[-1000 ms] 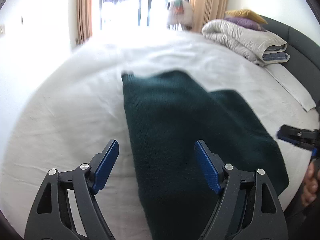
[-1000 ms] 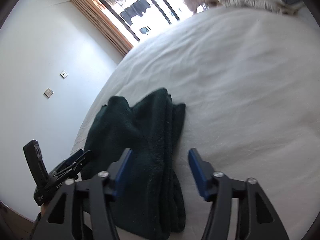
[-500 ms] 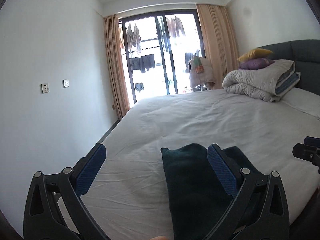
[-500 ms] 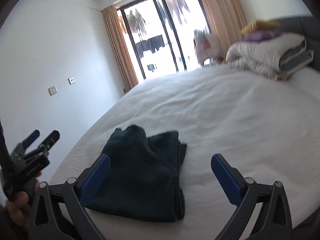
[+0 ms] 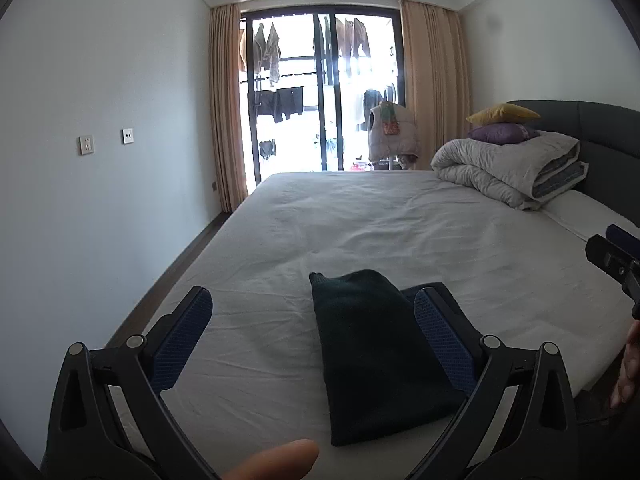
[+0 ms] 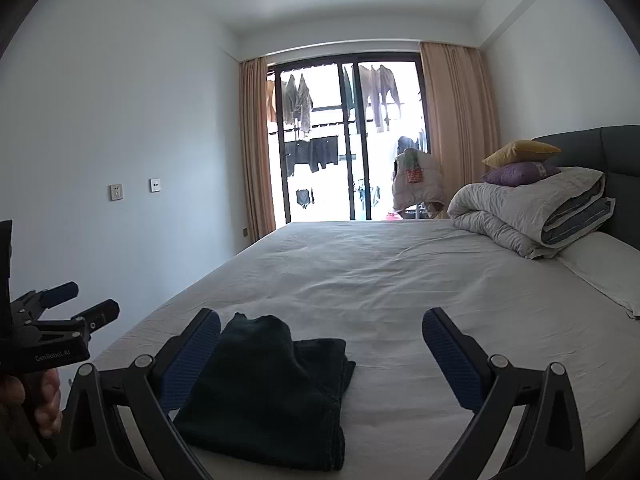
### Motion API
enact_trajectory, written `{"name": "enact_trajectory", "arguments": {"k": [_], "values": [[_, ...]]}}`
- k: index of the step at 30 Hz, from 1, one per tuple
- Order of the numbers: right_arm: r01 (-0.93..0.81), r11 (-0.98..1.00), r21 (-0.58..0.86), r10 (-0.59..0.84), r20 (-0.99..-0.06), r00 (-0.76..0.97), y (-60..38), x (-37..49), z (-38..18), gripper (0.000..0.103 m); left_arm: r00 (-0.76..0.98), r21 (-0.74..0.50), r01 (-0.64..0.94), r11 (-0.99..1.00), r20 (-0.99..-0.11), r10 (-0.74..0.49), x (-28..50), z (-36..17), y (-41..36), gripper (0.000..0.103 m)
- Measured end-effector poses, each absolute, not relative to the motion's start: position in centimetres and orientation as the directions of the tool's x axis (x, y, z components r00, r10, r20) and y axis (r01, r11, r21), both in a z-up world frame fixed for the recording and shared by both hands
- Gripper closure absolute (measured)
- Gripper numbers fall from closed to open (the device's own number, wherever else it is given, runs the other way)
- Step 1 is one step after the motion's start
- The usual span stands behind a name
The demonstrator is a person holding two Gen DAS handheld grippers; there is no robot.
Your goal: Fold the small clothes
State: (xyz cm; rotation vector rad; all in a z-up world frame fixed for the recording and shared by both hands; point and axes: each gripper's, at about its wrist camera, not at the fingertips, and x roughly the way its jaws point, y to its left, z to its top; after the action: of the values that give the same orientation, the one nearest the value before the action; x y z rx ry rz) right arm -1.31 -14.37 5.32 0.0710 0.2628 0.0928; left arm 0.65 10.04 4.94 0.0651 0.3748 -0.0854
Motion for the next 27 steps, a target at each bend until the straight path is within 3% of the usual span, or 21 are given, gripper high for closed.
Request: {"name": "enact_trajectory", "arguments": {"k": [12,27], "values": [[-0.002,0.979,0.204,0.119,-0.564,0.817,-14.1,2.1,-1.1,0.000,0.738,-0.031,0.088,0.996,-0.669,-0.087,4.1,-4.6,9.5,0.000],[0.020,0.998,0.058,0.015,-0.555,0.832,-11.8,1.1,-1.3,0.000,0.676,-0.046,0.025,0.999,-0.735,-0.051,7.6,-8.0,11.4,0.000]]}}
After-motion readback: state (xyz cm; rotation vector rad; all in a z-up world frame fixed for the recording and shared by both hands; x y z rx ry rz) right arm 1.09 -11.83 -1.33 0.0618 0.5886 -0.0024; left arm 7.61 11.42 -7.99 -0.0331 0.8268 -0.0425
